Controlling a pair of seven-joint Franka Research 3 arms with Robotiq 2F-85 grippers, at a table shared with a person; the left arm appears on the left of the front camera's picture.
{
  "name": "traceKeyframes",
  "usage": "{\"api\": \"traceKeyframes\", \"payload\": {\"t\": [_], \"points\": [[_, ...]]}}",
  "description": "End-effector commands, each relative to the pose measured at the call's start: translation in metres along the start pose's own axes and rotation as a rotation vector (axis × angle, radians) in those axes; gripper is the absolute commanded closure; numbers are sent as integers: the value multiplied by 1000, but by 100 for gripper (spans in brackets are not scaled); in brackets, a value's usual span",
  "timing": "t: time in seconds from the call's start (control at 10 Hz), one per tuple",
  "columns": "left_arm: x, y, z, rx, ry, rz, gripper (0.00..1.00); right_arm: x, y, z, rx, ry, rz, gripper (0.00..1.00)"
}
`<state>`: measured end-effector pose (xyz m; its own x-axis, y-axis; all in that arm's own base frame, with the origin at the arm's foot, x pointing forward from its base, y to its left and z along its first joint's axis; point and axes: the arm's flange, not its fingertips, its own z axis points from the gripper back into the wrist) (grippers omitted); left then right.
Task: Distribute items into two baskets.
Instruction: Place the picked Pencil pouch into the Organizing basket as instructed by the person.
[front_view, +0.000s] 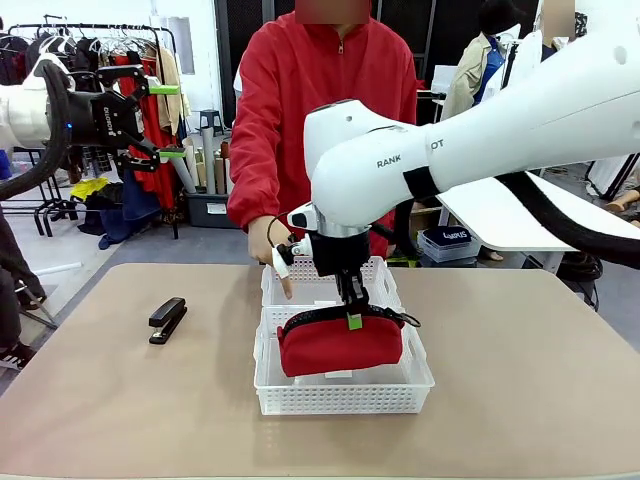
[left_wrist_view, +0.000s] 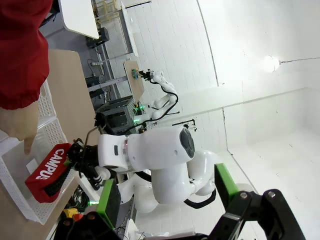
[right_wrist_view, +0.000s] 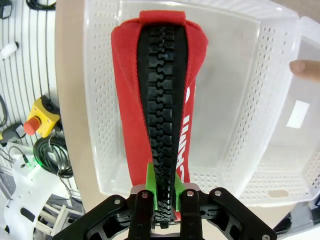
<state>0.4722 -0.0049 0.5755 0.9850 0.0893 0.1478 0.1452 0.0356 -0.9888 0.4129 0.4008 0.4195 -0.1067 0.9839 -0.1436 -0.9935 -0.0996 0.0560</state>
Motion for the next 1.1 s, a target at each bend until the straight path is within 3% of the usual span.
{"api": "traceKeyframes", "payload": {"t": [0.0, 0.5, 1.0], "points": [[0, -2, 0, 0, 0, -3, 0, 16, -7, 1, -39, -4, -35, 100], [0, -2, 0, 0, 0, -3, 0, 24, -12, -13, -37, -17, -31, 100], [0, -2, 0, 0, 0, -3, 0, 20, -15, -14, -45, -8, -37, 7]]}}
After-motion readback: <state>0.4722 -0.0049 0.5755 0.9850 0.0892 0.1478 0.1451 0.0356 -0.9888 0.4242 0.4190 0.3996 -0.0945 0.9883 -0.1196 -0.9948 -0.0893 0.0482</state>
